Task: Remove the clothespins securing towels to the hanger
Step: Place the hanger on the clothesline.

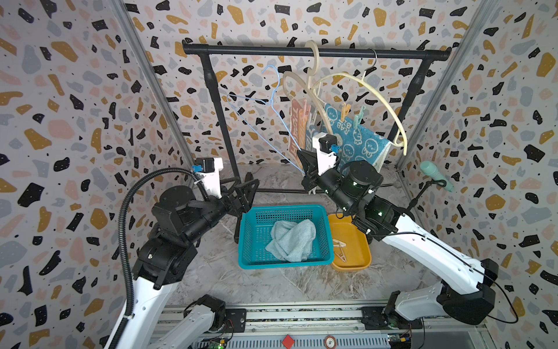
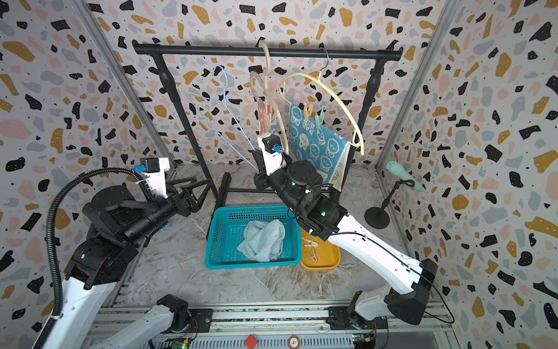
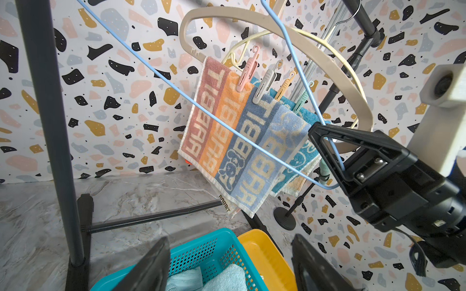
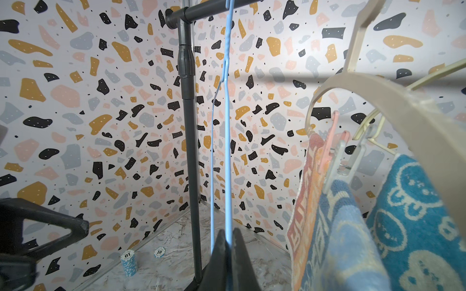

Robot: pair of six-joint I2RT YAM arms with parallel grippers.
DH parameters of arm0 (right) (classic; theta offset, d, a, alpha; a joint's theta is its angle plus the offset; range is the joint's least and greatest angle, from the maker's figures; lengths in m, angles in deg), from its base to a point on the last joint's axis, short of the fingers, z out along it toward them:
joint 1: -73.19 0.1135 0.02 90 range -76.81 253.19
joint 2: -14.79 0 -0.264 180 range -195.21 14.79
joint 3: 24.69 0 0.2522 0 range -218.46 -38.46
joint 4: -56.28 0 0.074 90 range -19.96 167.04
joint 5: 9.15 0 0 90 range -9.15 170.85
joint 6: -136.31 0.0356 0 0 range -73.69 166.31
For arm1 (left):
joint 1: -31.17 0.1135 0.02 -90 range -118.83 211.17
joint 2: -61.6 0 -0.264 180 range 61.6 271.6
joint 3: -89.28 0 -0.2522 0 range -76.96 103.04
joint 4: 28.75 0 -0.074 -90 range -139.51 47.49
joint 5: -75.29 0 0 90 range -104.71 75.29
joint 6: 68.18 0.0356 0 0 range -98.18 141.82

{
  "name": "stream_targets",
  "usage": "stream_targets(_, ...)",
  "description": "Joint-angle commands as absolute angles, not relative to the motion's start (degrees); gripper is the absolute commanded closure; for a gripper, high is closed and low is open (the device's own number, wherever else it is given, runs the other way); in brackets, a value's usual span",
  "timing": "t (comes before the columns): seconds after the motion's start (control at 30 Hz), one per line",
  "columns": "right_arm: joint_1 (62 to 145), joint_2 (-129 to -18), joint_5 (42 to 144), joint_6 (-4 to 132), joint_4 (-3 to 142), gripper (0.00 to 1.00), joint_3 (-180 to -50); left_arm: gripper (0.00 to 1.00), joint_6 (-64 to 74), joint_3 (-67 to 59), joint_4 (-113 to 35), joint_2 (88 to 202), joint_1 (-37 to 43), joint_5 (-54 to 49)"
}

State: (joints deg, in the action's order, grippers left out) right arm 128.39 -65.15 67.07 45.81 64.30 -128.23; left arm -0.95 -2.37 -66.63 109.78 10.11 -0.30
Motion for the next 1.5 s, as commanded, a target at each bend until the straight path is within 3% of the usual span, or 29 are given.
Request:
stream_targets(0.0, 129.08, -64.95, 66.60, 44.81, 60.61, 1.00, -131.92, 0.24, -1.32, -3.06, -62.49, 108.75, 10.15, 0.45)
stream_targets(1.47, 129.07, -84.83, 54.59, 39.59, 61.41, 1.00, -156.08, 0.26, -3.25, -5.60, -60.07, 107.18, 10.15, -1.10)
